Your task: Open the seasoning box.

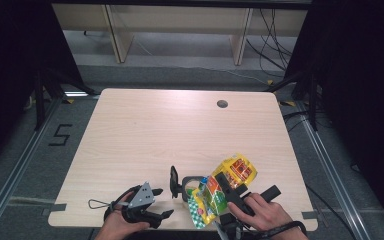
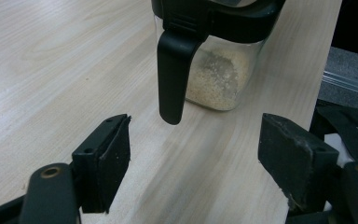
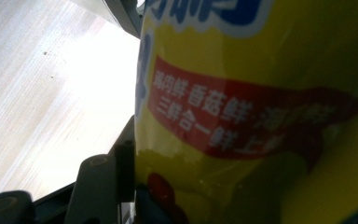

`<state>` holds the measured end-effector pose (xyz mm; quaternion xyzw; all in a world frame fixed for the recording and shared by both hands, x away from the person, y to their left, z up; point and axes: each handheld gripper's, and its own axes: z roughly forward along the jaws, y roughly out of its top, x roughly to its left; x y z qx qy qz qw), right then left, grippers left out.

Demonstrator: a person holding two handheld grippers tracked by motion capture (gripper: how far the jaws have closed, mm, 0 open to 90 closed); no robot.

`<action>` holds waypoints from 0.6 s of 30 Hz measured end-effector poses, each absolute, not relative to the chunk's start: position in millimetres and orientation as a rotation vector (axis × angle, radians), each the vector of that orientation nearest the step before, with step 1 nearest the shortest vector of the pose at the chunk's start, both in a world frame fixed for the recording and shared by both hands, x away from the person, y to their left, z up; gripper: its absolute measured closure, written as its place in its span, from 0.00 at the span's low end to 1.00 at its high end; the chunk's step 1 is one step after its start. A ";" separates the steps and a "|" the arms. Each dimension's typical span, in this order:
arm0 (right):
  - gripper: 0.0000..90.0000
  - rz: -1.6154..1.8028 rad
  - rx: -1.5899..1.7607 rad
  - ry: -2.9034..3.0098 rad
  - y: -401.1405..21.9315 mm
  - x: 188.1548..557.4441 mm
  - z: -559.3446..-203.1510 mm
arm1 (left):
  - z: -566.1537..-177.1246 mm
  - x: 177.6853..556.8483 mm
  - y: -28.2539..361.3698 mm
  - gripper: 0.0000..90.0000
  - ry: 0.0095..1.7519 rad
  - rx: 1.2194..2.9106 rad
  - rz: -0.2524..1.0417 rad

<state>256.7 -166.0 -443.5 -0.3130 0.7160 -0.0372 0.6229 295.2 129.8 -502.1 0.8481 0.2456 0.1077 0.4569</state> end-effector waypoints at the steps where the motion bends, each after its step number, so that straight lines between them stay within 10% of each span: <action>1: 0.51 -0.082 -0.703 1.651 -166.1 256.7 -443.6 | -502.5 294.9 129.7 0.28 0.607 2.087 0.270; 18: 0.51 -0.078 -0.718 1.648 -164.8 255.8 -444.7 | -502.7 295.2 128.9 0.28 0.588 2.098 0.280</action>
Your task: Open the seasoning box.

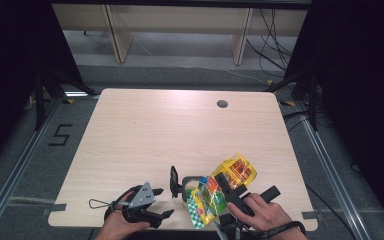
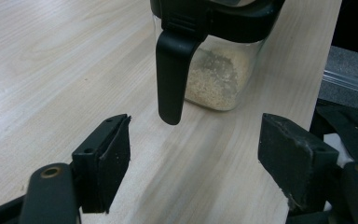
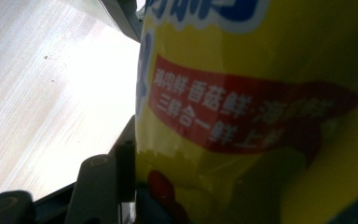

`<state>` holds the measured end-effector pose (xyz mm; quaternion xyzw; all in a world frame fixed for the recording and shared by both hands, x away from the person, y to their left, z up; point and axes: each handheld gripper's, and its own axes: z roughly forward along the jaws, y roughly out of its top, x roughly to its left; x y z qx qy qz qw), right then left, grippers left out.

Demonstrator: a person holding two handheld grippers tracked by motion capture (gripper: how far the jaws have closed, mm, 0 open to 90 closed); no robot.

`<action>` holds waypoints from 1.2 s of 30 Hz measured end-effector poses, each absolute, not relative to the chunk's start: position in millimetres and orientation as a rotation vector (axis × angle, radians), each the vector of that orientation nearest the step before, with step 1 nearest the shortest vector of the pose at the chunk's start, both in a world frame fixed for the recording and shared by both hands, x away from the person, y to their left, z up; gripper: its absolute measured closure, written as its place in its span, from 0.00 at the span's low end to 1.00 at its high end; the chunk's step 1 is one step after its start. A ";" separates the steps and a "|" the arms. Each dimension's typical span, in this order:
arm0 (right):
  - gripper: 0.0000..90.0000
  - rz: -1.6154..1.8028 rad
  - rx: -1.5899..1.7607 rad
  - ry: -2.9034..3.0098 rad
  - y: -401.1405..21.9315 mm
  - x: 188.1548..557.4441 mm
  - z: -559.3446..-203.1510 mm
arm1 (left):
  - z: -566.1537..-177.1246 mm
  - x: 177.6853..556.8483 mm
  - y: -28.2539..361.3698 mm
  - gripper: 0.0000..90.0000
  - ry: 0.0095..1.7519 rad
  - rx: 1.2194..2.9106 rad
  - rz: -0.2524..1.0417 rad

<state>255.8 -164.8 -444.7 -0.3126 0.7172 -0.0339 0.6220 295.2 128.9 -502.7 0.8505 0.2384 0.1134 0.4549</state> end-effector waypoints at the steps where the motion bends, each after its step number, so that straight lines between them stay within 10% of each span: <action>1: 0.51 -0.097 -0.730 1.642 -164.4 255.5 -443.7 | -502.8 294.4 128.6 0.28 0.601 2.096 0.275; 36: 0.53 -0.121 -0.745 1.640 -162.7 254.4 -443.2 | -502.2 294.9 127.5 0.28 0.598 2.091 0.265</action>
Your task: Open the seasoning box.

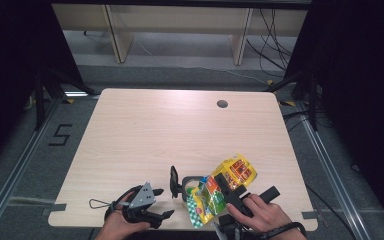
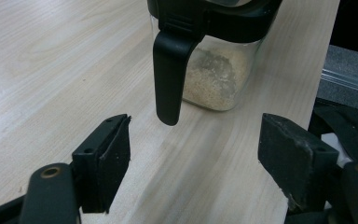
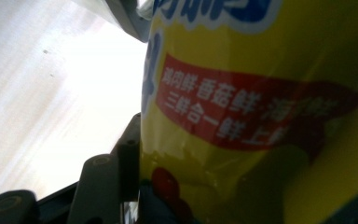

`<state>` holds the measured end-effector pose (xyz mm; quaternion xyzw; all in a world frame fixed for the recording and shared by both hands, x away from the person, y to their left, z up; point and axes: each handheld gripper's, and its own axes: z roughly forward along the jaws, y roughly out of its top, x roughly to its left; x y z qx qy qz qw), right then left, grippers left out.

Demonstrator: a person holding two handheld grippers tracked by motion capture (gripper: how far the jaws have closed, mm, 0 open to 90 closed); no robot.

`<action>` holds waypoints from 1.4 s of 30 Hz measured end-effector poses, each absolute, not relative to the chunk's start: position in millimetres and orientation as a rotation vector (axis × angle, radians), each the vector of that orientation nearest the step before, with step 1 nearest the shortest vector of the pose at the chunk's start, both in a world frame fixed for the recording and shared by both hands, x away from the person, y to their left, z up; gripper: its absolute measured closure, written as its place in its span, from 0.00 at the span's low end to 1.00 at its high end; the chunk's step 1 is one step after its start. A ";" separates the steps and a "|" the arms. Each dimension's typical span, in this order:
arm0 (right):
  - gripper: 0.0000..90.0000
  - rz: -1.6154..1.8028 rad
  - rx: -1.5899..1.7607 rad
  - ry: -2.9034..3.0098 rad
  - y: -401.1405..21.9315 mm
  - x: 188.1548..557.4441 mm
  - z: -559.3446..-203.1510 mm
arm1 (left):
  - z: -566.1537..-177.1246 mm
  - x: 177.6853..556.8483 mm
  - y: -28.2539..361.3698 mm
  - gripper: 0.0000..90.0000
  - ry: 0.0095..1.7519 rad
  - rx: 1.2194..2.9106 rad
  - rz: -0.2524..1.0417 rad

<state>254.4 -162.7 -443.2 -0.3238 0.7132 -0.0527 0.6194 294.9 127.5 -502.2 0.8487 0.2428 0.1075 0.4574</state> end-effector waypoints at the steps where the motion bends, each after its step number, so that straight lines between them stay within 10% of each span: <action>1: 0.53 -0.121 -0.748 1.645 -163.6 254.9 -444.2 | -502.0 295.3 128.0 0.28 0.598 2.098 0.271; 42: 0.53 -0.130 -0.749 1.651 -160.2 251.9 -441.5 | -503.4 295.3 127.1 0.28 0.595 2.094 0.279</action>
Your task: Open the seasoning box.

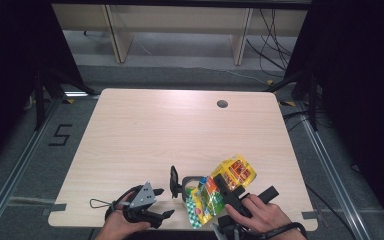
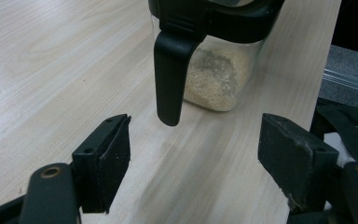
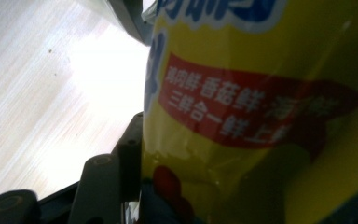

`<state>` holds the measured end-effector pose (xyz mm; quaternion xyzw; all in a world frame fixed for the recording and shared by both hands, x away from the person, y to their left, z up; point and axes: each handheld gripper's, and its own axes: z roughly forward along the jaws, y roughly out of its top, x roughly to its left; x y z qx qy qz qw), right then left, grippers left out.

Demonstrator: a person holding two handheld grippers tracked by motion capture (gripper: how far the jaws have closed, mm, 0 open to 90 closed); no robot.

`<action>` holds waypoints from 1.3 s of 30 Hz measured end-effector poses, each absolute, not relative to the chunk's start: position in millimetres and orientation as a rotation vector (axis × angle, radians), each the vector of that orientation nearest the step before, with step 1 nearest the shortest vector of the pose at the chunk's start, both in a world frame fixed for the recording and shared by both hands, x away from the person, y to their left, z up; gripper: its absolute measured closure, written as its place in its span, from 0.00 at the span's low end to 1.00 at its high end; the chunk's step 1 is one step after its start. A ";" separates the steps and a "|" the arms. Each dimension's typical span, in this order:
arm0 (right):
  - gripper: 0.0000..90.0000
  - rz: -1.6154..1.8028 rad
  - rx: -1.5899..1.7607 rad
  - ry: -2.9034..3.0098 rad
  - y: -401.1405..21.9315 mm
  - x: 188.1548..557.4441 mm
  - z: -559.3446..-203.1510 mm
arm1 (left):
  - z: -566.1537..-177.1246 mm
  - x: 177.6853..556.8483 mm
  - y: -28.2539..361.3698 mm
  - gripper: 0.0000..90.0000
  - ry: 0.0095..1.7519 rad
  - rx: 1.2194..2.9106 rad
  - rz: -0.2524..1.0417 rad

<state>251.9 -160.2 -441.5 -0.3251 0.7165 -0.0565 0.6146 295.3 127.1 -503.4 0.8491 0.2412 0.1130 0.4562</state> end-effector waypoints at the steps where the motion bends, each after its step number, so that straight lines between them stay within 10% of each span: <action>1: 0.53 -0.129 -0.751 1.651 -160.2 252.3 -440.9 | -502.9 295.5 126.9 0.28 0.600 2.094 0.273; 39: 0.53 -0.187 -0.750 1.703 -164.3 261.5 -433.8 | -502.3 296.4 127.5 0.28 0.593 2.090 0.264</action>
